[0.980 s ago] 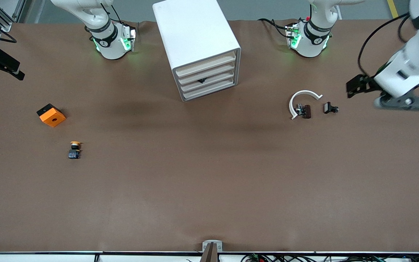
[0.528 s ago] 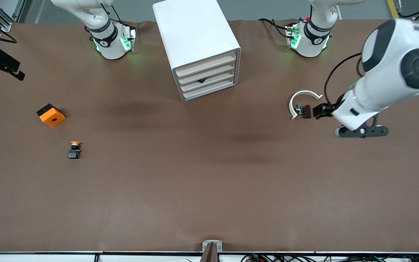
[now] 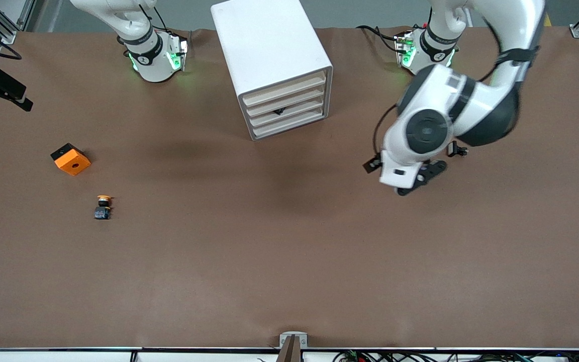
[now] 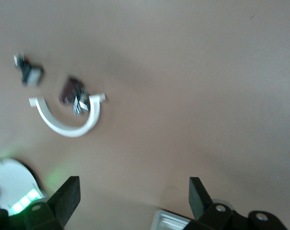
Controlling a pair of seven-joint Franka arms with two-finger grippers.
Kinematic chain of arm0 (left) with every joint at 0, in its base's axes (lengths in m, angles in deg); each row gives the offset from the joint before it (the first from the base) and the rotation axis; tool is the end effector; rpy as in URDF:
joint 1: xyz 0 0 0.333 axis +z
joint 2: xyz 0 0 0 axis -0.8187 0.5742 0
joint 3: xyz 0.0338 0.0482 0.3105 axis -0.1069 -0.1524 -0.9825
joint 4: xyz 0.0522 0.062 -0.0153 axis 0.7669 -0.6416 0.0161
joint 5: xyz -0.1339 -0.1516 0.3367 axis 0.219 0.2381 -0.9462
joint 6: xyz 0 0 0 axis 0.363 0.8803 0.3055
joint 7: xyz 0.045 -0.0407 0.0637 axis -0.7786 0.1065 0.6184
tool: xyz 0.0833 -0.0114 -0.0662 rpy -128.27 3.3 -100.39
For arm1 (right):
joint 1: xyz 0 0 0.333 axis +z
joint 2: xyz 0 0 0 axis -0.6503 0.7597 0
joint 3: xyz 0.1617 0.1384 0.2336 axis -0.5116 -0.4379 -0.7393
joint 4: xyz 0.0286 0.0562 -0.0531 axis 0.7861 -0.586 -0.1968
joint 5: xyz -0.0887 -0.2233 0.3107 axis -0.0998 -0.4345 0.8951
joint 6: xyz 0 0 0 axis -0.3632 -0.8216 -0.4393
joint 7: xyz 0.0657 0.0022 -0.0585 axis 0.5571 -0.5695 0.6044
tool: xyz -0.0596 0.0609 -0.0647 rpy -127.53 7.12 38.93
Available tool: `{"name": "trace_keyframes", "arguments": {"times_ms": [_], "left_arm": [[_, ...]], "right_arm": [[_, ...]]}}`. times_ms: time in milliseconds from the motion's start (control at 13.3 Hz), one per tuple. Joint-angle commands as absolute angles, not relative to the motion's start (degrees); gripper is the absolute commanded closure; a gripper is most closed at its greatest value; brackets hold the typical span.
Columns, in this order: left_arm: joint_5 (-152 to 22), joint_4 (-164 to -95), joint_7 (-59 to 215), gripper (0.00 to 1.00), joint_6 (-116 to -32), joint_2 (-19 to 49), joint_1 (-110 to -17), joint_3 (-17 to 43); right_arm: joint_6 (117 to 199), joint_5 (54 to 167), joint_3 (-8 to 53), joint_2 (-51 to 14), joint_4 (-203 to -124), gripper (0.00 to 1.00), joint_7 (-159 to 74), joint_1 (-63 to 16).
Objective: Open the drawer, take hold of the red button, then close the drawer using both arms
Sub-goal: 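Reach the left gripper to the cabinet's drawer handle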
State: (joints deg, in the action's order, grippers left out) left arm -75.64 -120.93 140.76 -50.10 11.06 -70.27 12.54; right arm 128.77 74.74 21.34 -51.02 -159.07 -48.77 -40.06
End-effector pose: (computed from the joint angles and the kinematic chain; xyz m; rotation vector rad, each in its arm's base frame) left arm 0.5375 -0.3182 0.3992 -2.7633 -0.9053 0.3968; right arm 0.4978 -0.0346 0.6658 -3.1077 0.1329 -0.0183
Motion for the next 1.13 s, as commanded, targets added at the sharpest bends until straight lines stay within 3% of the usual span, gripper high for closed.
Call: {"name": "trace_keyframes", "arguments": {"times_ms": [0, 452, 1056], "left_arm": [[-75.24, -117.45, 157.49, 0.00, -49.81, 16.50, -76.38, 12.18], [-58.46, -113.04, 189.74, 0.00, -49.90, 25.12, -77.19, 12.01], [-34.56, -114.80, 190.59, 0.00, -44.19, 31.36, -77.10, 12.09]], "right_arm": [[128.65, 74.83, 20.86, -51.21, -158.74, 0.00, -48.29, -41.01], [128.57, 73.34, 20.86, -51.21, -158.92, 0.00, -48.29, -40.66], [128.39, 73.42, 20.68, -51.30, -159.10, 0.00, -49.17, -40.57]]}}
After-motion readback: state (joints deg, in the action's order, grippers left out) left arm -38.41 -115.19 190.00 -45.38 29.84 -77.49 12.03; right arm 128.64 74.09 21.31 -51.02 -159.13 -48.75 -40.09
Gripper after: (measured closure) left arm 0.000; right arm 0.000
